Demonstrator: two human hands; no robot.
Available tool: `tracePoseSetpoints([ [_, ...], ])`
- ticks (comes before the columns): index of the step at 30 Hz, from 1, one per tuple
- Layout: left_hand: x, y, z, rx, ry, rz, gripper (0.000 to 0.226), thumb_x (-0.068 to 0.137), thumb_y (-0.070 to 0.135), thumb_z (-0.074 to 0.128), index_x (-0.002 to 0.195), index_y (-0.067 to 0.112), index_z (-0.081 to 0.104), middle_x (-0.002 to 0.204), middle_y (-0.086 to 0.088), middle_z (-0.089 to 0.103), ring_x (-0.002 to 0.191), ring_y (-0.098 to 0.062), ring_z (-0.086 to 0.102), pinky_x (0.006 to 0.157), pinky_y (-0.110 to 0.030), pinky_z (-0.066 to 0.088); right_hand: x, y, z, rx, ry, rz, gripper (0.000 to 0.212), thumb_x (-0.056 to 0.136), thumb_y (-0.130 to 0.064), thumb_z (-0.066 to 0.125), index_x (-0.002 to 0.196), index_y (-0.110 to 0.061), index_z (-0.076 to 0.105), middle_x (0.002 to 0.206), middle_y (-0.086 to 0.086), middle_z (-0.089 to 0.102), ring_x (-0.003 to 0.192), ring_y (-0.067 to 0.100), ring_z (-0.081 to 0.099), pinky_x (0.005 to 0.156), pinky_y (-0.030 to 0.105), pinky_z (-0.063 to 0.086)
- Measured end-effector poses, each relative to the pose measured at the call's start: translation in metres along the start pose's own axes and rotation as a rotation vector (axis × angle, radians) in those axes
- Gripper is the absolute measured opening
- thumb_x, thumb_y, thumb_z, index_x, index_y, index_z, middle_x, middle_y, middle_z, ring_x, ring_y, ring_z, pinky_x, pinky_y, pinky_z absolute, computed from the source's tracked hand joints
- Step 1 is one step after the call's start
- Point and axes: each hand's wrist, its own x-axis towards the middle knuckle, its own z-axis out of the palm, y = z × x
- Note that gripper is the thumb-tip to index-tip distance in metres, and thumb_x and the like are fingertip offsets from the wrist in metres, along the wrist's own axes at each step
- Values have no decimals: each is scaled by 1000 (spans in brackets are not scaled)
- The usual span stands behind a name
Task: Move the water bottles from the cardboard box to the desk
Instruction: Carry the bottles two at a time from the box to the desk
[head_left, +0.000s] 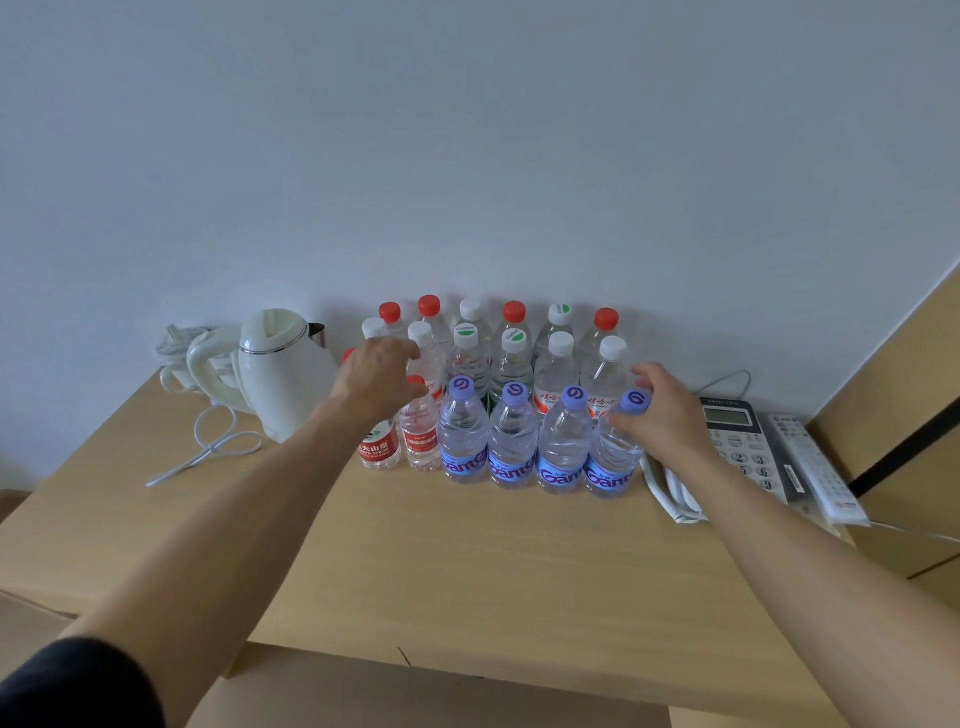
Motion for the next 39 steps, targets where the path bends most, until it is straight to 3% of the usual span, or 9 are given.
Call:
tracePoseSetpoints([
  [4,4,-1,14,-4,-111,-31,42,83,27,82,120,10,70,113,-10,72,99,-24,67,85,-32,55,-5,-34,-2,-67,110,-228,49,76,-21,84,120,-16,64,117,1,64,113,24,56,90,35,45],
  [8,6,-8,19,12,-80,-49,32,82,21,83,111,10,75,107,-9,73,85,-18,61,78,-27,49,-8,-64,10,-31,-23,-348,41,77,-16,84,115,-14,68,112,0,68,101,16,62,89,34,50],
  [11,9,-14,16,35,-82,-66,28,81,19,83,107,10,76,104,-8,75,80,-16,56,74,-26,48,-8,-73,20,-61,-81,-344,41,79,-15,83,117,-14,68,114,2,67,102,16,62,89,34,50],
  [14,9,-14,16,45,-92,-71,27,82,16,83,106,8,76,103,-9,75,83,-20,65,76,-28,52,-5,-74,25,-99,-110,-332,40,81,-12,81,118,-12,68,116,5,68,105,20,62,88,31,48],
  [18,11,-10,17,36,-110,-84,29,81,19,84,106,9,76,104,-8,75,84,-19,66,80,-30,57,-3,-74,28,-153,-131,-321,39,81,-12,82,117,-12,69,116,6,69,107,22,63,93,38,50],
  [22,9,-4,16,95,-155,-46,45,81,28,84,121,12,70,113,-8,72,97,-23,68,86,-37,59,-4,-75,30,-185,-143,-313,38,81,-12,81,118,-11,70,118,6,69,111,23,63,96,42,50],
  [27,8,21,8,122,-1,126,47,86,34,77,130,24,65,113,-4,71,99,-25,68,79,-40,58,-4,-76,30,-200,-153,-312,38,82,-12,80,118,-11,69,119,6,70,113,23,63,96,42,50],
  [33,2,47,19,96,-186,167,48,84,33,74,130,28,63,110,-2,69,102,-26,63,83,-43,57,-6,-81,35,-227,-166,-341,36,83,-14,79,118,-13,69,118,3,70,111,21,63,91,34,50],
  [39,11,49,24,155,-174,175,33,87,17,76,120,16,73,107,-9,73,97,-26,65,87,-39,57,-6,-88,37,-272,-198,-347,41,85,-14,78,124,-12,67,122,4,70,114,23,63,94,38,51],
])
